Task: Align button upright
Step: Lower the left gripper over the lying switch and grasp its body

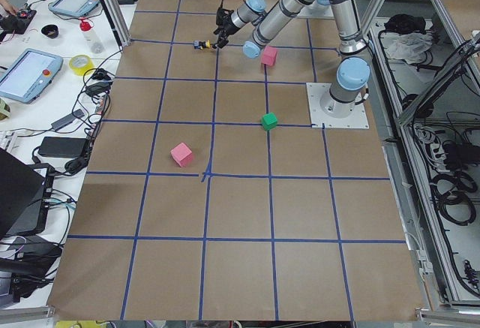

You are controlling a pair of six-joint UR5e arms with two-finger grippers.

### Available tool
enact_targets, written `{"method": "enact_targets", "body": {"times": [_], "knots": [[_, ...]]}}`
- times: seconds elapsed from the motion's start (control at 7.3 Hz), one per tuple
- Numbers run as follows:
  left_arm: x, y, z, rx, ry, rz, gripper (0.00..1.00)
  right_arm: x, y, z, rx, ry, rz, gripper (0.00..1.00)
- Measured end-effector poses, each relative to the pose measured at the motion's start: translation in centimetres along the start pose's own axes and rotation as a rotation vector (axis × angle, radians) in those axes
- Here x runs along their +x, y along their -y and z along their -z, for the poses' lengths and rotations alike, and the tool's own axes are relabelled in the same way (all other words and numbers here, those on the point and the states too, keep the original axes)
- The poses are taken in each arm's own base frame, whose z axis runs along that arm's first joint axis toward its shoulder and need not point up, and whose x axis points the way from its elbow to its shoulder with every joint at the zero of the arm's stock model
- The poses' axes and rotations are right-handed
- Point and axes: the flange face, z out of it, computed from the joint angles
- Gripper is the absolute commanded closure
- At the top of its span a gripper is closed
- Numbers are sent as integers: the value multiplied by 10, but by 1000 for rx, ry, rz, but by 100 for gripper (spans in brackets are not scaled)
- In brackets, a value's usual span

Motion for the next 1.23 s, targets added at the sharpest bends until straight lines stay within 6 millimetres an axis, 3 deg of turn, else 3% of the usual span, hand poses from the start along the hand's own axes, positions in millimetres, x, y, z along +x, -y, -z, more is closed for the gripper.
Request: {"method": "enact_targets", "body": {"times": [0.55,0.96,1.23], "knots": [[7,-1,-34,-3,2,-10,12,-2,-11,14,20,2,-3,0],[8,1,-42,6,20,-27,25,-2,-13,14,16,-4,-4,0],[4,1,-42,14,49,-31,27,-3,-14,17,24,3,-4,0]]}}
